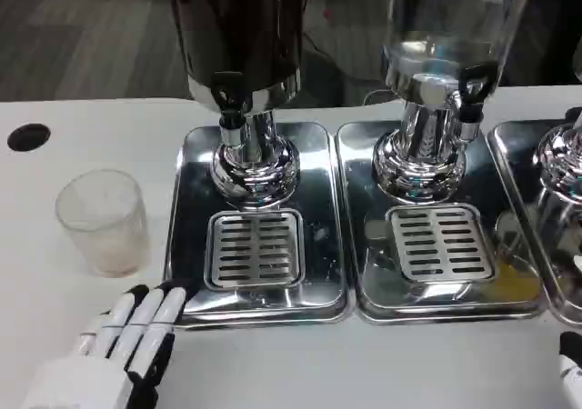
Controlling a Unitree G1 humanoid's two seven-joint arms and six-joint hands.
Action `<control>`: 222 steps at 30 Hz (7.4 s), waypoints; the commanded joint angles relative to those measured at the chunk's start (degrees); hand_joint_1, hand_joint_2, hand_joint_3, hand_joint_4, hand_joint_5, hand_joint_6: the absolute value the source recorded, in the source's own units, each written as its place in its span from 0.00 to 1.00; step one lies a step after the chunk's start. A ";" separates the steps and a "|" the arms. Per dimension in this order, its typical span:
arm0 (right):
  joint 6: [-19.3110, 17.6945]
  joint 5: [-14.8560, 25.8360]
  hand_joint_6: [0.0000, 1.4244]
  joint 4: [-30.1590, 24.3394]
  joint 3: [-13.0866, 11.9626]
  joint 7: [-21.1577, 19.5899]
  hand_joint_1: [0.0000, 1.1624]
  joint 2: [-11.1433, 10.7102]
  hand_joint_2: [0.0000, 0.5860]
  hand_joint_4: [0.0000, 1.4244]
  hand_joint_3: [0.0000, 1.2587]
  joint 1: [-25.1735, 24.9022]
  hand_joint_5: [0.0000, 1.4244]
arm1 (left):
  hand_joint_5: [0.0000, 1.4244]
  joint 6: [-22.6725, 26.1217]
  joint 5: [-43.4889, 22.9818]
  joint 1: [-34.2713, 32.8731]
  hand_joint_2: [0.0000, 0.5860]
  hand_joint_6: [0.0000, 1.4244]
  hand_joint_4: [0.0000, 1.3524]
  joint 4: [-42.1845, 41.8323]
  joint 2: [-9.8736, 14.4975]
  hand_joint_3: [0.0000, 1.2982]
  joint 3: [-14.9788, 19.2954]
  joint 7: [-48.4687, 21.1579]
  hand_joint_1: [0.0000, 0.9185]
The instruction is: Grasp the cup under the faucet to collect the drink, then remove the cup.
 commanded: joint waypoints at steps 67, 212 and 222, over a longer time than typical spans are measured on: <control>-5.33 5.74 0.00 2.28 0.38 3.14 0.45 -1.78 0.94 0.00 0.11 0.47 0.00 | 0.22 27.00 -5.33 -21.95 0.10 0.27 0.09 -1.20 1.21 0.14 9.01 -17.21 0.03; -21.33 25.26 0.00 14.68 -1.62 16.31 0.37 -4.28 0.80 0.00 0.13 1.34 0.00 | 0.61 36.71 -4.92 -50.55 0.13 0.72 0.48 19.00 0.58 0.47 -12.32 -6.11 0.19; -19.98 25.84 0.00 14.33 -0.11 17.46 0.37 -3.79 0.80 0.00 0.13 0.86 0.00 | 0.46 35.72 -5.56 -43.93 0.10 0.60 0.36 13.98 1.69 0.40 -8.70 -6.44 0.09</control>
